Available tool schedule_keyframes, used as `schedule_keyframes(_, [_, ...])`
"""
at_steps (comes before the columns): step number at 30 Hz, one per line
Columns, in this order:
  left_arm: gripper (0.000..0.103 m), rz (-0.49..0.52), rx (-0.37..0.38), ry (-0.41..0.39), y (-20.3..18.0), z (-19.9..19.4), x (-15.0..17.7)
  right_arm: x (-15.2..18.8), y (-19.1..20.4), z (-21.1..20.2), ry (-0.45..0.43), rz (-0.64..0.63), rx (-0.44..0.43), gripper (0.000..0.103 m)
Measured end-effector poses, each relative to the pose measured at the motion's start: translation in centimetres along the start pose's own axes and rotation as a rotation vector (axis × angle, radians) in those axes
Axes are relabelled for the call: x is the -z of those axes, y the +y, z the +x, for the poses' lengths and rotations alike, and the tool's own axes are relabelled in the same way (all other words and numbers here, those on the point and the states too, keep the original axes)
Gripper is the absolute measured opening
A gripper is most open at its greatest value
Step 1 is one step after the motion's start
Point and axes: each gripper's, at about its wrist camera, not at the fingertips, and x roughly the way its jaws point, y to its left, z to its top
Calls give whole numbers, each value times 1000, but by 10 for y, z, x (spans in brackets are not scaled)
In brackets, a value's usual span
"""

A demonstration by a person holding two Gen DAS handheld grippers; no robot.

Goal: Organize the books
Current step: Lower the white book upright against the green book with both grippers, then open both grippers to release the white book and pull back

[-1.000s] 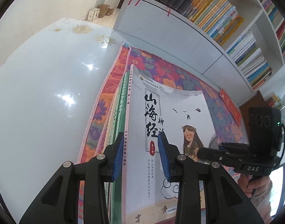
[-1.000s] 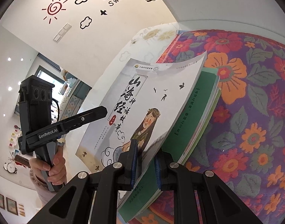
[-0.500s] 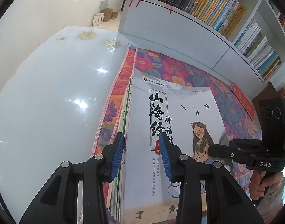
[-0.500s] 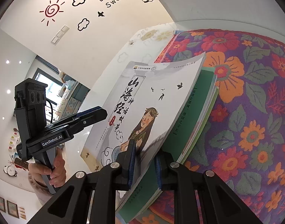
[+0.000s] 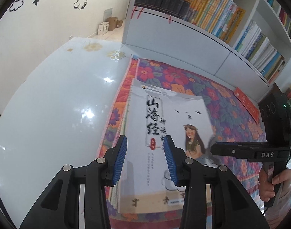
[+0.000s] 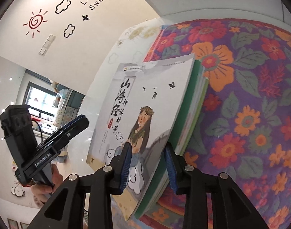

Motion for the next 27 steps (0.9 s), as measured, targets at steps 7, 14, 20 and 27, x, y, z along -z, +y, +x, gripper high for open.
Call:
schedule_keyframes(7, [37, 24, 9, 4, -23, -6, 8, 19, -17, 2, 51, 52, 16, 38])
schedule_keyframes(14, [37, 44, 14, 9, -44, -12, 17, 43, -2, 5, 108, 25, -98, 41])
schedule_keyframes(20, [37, 59, 8, 7, -61, -18, 22, 58, 12, 5, 139, -30, -66, 41])
schedule_keyframes(27, [37, 82, 5, 11, -90, -21, 21, 66, -7, -18, 105, -15, -92, 41])
